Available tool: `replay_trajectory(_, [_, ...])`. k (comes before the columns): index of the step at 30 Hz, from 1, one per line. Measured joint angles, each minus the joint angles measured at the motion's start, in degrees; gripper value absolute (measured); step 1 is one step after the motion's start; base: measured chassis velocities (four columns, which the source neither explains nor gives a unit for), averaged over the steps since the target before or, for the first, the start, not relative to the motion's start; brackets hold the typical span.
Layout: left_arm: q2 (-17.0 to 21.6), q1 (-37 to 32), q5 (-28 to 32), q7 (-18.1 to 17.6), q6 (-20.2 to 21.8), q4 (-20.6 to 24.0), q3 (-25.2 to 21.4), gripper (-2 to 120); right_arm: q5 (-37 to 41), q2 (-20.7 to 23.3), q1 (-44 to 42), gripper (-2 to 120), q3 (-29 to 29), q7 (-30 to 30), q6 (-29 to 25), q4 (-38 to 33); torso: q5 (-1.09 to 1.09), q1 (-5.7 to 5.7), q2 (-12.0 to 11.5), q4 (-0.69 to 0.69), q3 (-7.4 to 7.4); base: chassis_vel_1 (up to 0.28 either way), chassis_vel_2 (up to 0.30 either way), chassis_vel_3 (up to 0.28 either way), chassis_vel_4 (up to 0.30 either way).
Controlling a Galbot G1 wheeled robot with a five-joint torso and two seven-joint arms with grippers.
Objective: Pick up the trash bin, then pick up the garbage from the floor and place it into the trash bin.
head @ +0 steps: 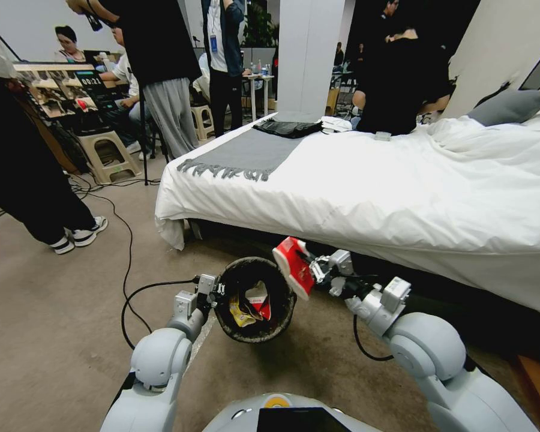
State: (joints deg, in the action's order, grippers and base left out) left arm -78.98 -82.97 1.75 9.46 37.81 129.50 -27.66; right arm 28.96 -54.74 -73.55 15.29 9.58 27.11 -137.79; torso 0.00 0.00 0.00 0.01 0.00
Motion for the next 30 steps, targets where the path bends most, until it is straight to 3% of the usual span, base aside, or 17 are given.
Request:
replay_trajectory(8, [-0.71,0.15,-0.53,-0.43,0.09,-0.29,0.72,1,-0.29,-0.64,2.98,0,-5.95,-1.18,0.24,3.57,0.00,0.00,0.00,0.00,0.00,0.000,0.000,0.000,0.000])
replay_trajectory(25, [-0.81,0.75,-0.59,-0.47,0.29,-0.74,0.87,1,-3.25,-2.08,3.05,0,-9.96,-1.99,0.80,7.11,0.00,0.00,0.00,-0.01,0.00,0.000,0.000,0.000,0.000])
replay_trajectory(30, [-0.77,0.90,-0.50,-0.44,0.31,-0.90,0.79,1,-3.64,-2.32,3.28,15,-10.49,-3.07,1.18,7.27,0.00,0.00,0.00,-0.01,-0.01,0.000,0.000,0.000,0.000])
